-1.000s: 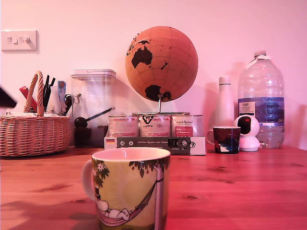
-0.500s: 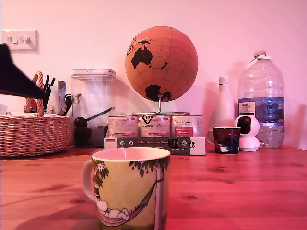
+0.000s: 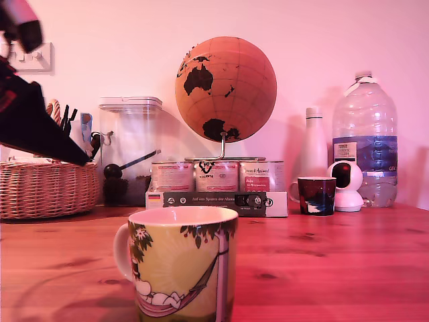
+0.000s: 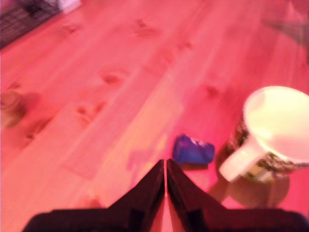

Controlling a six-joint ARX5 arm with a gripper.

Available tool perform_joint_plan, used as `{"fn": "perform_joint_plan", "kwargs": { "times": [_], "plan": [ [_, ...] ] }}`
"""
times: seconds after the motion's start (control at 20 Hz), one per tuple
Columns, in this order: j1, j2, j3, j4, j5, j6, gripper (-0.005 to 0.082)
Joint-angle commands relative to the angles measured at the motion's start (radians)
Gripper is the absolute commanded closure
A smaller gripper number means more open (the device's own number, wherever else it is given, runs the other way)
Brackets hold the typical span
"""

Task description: Pick up the coffee capsules on the table and drop them inside the coffee cup

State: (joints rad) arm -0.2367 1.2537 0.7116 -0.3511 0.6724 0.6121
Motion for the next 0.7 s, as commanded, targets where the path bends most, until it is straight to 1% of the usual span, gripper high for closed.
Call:
{"fn": "perform_joint_plan", "kwargs": {
  "times": [0.0, 0.3, 0.65],
  "plan": [
    [-0.011, 0.020, 0.025, -0.022, -0.010, 0.032, 0.0790],
    [-0.024, 0.043, 0.064, -0.045, -0.020, 0.051, 0.0790],
    [-0.039, 0.069, 0.071, -0.046, -0.022, 0.051, 0.0790]
  ]
}}
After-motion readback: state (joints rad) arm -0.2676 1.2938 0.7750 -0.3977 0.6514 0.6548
